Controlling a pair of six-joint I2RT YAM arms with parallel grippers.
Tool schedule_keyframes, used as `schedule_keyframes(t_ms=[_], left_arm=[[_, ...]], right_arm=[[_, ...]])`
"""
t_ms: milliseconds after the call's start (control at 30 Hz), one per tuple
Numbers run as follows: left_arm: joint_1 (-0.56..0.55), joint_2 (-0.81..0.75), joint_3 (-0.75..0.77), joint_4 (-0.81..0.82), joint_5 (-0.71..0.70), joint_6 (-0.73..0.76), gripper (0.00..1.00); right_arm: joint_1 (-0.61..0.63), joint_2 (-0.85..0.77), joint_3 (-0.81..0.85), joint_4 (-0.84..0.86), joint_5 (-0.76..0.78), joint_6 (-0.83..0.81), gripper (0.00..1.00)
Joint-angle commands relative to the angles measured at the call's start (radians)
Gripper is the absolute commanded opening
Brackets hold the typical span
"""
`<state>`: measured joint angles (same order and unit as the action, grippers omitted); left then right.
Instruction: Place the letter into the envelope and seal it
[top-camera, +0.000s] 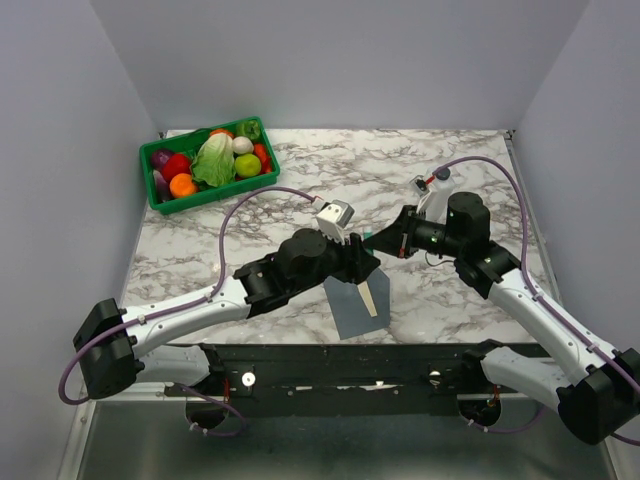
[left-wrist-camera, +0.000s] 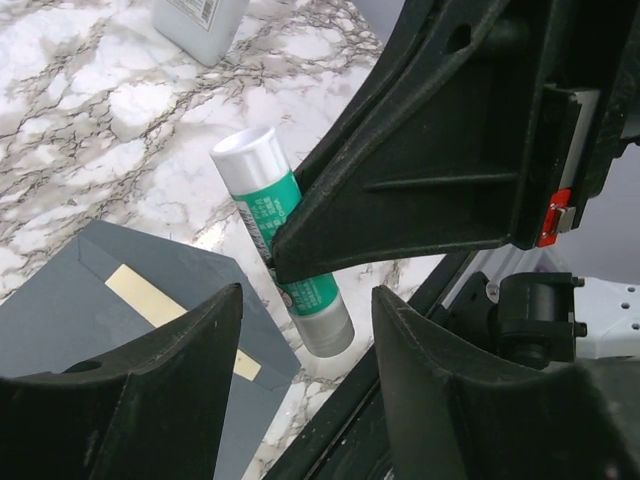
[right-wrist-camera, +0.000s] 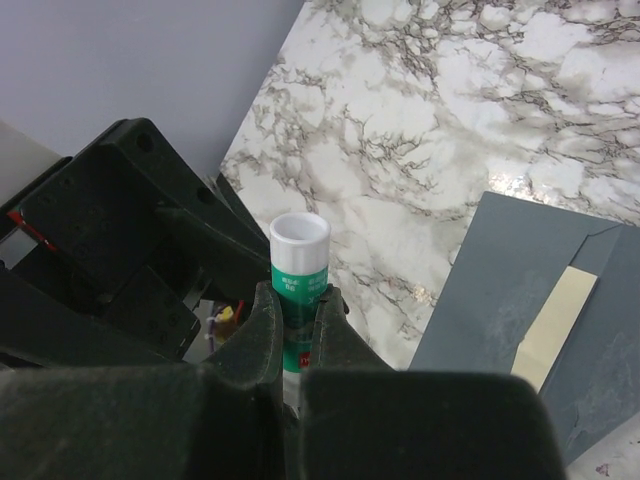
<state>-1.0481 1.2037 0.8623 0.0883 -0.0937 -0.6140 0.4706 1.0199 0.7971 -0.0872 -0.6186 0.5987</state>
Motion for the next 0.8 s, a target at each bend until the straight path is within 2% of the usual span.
schedule_keyframes(t_ms=[0,100,200,233,333,600,667,767], left_arm=[[-0.01,0.007,0.007,0.024,0.022,0.0,0.56],[-0.015,0.005,0.001,0.028,0.022,0.0,0.43],[-0.016,0.003,-0.002,0.03,0.017,0.0,0.25],[-0.016,0.003,0.0,0.03,0.014,0.0,0.15],[-0.016,-0.001,0.0,0.028,0.011,0.005,0.0],[-0.018,0.007,0.01,0.027,0.018,0.011,0.0],[-0.018,0.008,0.018,0.03,0.02,0.011,0.0],[-0.018,0.011,0.023,0.031,0.026,0.013,0.0]], right_arm=[[0.007,-0.014,-0.012,0.032,-0.026,0.013,0.01],[0.007,-0.015,-0.015,0.033,-0.027,0.015,0.01],[0.007,-0.017,-0.019,0.032,-0.032,0.016,0.01],[0.007,-0.018,-0.019,0.032,-0.032,0.016,0.01],[0.007,-0.02,-0.024,0.03,-0.04,0.015,0.01],[0.007,-0.012,-0.033,0.03,-0.052,0.01,0.04],[0.007,-0.015,-0.035,0.032,-0.052,0.009,0.01],[0.005,-0.03,-0.041,0.032,-0.03,0.003,0.01]])
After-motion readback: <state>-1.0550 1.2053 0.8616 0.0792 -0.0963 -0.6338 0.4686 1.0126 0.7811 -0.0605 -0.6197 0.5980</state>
